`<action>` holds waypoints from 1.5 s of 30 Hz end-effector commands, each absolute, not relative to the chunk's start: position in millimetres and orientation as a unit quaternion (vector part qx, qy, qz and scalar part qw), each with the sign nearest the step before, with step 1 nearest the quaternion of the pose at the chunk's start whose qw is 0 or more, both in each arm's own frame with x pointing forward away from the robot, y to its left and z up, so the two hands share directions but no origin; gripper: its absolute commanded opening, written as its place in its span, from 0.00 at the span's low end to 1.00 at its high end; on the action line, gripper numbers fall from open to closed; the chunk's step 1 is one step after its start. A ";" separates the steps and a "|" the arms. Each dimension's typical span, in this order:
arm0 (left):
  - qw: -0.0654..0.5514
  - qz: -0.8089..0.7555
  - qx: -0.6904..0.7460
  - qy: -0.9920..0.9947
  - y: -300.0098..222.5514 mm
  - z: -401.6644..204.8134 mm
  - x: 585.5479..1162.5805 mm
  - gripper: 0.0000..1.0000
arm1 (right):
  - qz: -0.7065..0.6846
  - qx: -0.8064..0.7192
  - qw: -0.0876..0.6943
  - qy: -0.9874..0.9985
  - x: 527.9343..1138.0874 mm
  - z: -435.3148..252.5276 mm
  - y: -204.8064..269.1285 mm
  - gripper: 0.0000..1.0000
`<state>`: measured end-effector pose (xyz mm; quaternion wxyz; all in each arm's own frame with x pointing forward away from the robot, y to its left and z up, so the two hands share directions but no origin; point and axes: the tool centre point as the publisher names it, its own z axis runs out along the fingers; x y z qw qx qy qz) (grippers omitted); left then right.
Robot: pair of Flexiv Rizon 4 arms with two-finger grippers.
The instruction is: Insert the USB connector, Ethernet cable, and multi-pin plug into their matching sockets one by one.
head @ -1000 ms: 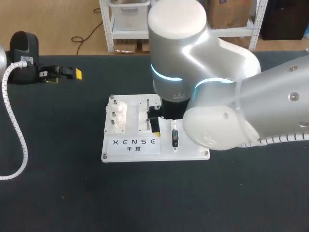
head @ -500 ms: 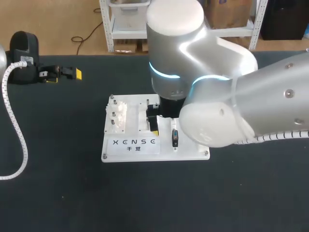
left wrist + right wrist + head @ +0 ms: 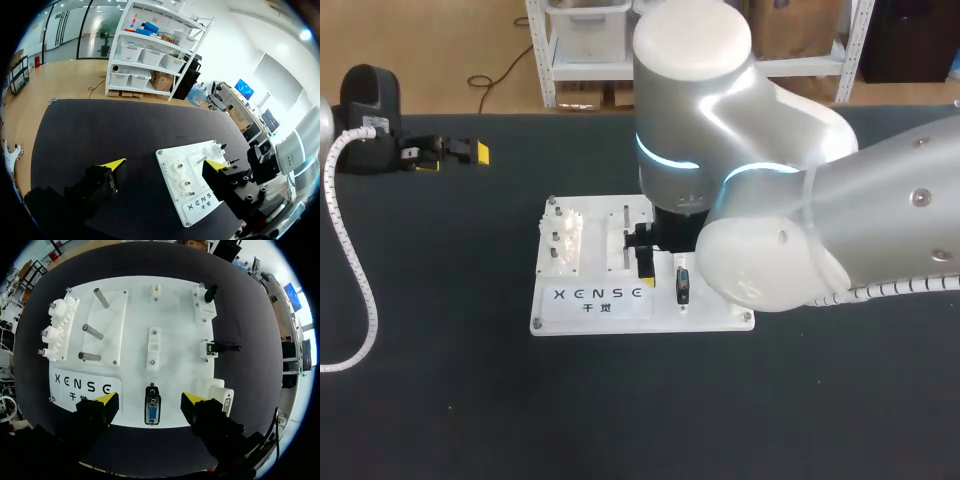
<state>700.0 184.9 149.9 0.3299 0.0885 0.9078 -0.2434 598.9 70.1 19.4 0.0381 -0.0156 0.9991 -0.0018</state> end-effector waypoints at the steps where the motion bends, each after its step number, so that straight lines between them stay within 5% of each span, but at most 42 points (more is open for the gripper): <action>1: 0.330 -0.243 0.088 0.908 184.9 149.9 700.0 1.00 | -0.004 -0.009 0.040 0.999 600.7 15.2 68.7 0.42; 7: 0.330 -0.243 0.088 0.908 184.9 149.9 700.0 1.00 | -0.008 -0.005 0.038 0.999 600.8 9.7 66.1 0.33; 13: 0.330 -0.243 0.088 0.908 184.9 149.9 700.0 1.00 | -0.017 -0.004 0.043 0.999 599.7 7.7 62.5 0.00; 45: 0.330 -0.243 0.088 0.908 184.9 149.9 700.0 1.00 | -0.041 0.046 0.125 0.990 593.7 73.0 -2.9 0.00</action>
